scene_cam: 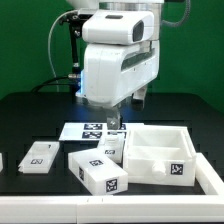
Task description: Assemble cabinet
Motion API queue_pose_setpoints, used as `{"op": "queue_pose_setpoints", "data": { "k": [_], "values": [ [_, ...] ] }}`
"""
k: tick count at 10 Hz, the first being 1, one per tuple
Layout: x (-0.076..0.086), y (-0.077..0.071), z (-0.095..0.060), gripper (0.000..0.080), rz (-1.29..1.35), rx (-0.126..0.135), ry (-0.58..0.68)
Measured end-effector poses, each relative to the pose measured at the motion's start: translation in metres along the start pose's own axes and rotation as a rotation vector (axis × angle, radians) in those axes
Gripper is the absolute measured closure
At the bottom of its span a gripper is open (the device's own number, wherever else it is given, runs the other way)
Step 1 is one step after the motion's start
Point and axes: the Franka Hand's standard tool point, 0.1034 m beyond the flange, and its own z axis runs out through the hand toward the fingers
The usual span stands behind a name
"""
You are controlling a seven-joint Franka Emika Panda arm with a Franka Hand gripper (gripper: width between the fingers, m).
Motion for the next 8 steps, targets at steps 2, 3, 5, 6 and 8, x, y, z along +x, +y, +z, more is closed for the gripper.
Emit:
{"op": "queue_pose_setpoints", "data": {
  "k": [2, 3, 5, 6, 8],
  "values": [
    [0.0, 0.0, 0.0, 0.0003, 0.0, 0.001, 0.0],
    [0.0, 0.0, 0.0, 0.0003, 0.0, 0.001, 0.0],
    [0.0, 0.0, 0.001, 0.0003, 0.0, 0.002, -0.001],
    [0.0, 0.0, 0.001, 0.0003, 0.0, 0.002, -0.001],
    [0.001, -0.018, -0.004, 0.0003, 0.077, -0.017, 0.013]
  ]
}}
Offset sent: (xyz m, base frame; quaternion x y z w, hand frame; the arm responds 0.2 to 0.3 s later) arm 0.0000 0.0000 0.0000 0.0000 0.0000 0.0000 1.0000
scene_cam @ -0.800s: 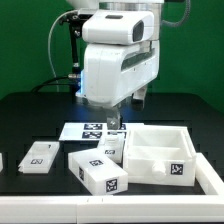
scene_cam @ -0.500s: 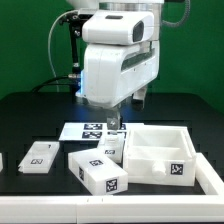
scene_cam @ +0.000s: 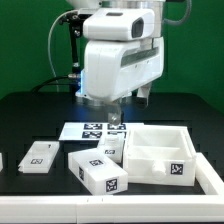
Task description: Assemble cabinet
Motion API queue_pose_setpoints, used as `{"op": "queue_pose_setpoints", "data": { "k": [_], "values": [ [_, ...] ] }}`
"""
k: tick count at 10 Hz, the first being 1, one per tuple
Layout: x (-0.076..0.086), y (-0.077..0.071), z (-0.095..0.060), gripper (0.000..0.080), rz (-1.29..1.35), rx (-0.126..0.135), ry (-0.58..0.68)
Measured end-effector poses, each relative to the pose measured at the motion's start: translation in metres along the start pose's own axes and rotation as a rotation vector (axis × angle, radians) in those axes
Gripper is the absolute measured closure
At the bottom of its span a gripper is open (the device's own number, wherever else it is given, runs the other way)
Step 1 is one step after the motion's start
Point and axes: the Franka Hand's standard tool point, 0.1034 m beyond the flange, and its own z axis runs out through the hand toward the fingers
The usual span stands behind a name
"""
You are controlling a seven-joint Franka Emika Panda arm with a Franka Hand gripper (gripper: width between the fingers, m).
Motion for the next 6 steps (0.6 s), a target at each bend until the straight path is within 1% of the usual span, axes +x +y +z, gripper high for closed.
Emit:
{"op": "queue_pose_setpoints", "data": {
  "k": [1, 2, 3, 4, 5, 6],
  "values": [
    [0.004, -0.02, -0.002, 0.0003, 0.021, 0.01, -0.005],
    [0.016, -0.034, -0.003, 0.0003, 0.055, -0.024, 0.034],
    [0.016, -0.05, 0.002, 0.0003, 0.072, -0.049, 0.062],
    [0.009, -0.049, 0.003, 0.0003, 0.057, -0.027, 0.038],
    [0.011, -0.045, 0.002, 0.0003, 0.063, -0.032, 0.043],
    [0.011, -0.047, 0.003, 0.0003, 0.004, -0.035, 0.04]
  ]
}}
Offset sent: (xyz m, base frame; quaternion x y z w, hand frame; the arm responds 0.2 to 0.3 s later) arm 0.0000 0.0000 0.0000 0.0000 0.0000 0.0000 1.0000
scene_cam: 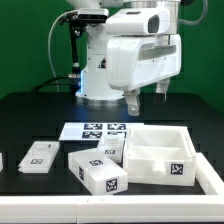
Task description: Assemble cabinet
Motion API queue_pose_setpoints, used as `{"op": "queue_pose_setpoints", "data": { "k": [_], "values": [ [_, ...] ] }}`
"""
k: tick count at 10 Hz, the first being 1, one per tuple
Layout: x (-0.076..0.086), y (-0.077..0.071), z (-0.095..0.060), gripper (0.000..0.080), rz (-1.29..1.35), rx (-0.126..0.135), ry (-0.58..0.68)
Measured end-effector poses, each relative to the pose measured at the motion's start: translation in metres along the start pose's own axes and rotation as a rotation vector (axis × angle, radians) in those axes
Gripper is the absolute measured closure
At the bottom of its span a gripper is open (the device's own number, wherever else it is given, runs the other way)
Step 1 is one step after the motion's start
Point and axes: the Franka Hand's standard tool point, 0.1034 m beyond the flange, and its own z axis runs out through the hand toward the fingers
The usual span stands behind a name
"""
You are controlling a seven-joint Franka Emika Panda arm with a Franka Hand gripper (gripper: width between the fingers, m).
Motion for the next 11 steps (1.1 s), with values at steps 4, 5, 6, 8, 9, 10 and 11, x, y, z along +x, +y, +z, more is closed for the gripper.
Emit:
{"op": "queue_pose_setpoints", "data": {
  "k": [4, 5, 6, 8, 9, 10, 11],
  "values": [
    [0.007, -0.037, 0.014, 0.0003, -0.308, -0.02, -0.016],
    [0.006, -0.033, 0.013, 0.0003, -0.297, -0.022, -0.016],
    [0.006, -0.032, 0.013, 0.0003, -0.296, -0.023, -0.016],
    [0.005, -0.034, 0.015, 0.0003, -0.338, -0.024, -0.018],
    [0.005, -0.04, 0.02, 0.0003, -0.436, -0.029, -0.025],
    [0.004, -0.049, 0.024, 0.0003, -0.515, -0.032, -0.035],
    [0.004, -0.053, 0.026, 0.0003, -0.559, -0.032, -0.035]
  ]
}}
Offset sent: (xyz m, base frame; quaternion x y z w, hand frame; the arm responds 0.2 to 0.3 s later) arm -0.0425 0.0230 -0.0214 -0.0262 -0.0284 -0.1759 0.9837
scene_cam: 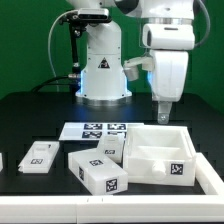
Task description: Assemble cabinet
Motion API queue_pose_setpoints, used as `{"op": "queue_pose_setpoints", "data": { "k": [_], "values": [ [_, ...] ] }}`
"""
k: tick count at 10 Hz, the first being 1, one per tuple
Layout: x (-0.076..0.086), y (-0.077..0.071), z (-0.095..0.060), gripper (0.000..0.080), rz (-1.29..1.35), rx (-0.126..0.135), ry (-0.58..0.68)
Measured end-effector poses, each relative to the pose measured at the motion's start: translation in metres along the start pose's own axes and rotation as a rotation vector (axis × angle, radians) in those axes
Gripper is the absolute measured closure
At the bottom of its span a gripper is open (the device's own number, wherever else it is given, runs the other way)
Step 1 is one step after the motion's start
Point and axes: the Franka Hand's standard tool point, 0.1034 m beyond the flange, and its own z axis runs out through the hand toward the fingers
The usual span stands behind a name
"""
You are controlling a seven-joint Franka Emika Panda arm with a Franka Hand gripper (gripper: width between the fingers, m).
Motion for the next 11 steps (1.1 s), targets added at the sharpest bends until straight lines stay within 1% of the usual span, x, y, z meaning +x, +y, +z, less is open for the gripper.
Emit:
{"op": "queue_pose_setpoints", "data": {
  "k": [1, 4, 5, 6, 7, 8, 10, 11],
  "values": [
    [-0.002, 0.0, 0.001, 0.0003, 0.014, -0.018, 0.013],
    [-0.002, -0.003, 0.003, 0.0003, 0.035, -0.008, 0.01],
    [0.003, -0.008, 0.009, 0.0003, 0.064, 0.005, 0.004],
    [0.009, -0.014, 0.018, 0.0003, 0.066, 0.002, 0.017],
    [0.012, -0.024, 0.027, 0.0003, 0.077, -0.004, 0.036],
    [0.013, -0.034, 0.036, 0.0003, 0.098, 0.008, 0.04],
    [0.019, -0.046, 0.042, 0.0003, 0.149, 0.026, 0.04],
    [0.017, -0.051, 0.046, 0.0003, 0.154, 0.035, 0.036]
  ]
}}
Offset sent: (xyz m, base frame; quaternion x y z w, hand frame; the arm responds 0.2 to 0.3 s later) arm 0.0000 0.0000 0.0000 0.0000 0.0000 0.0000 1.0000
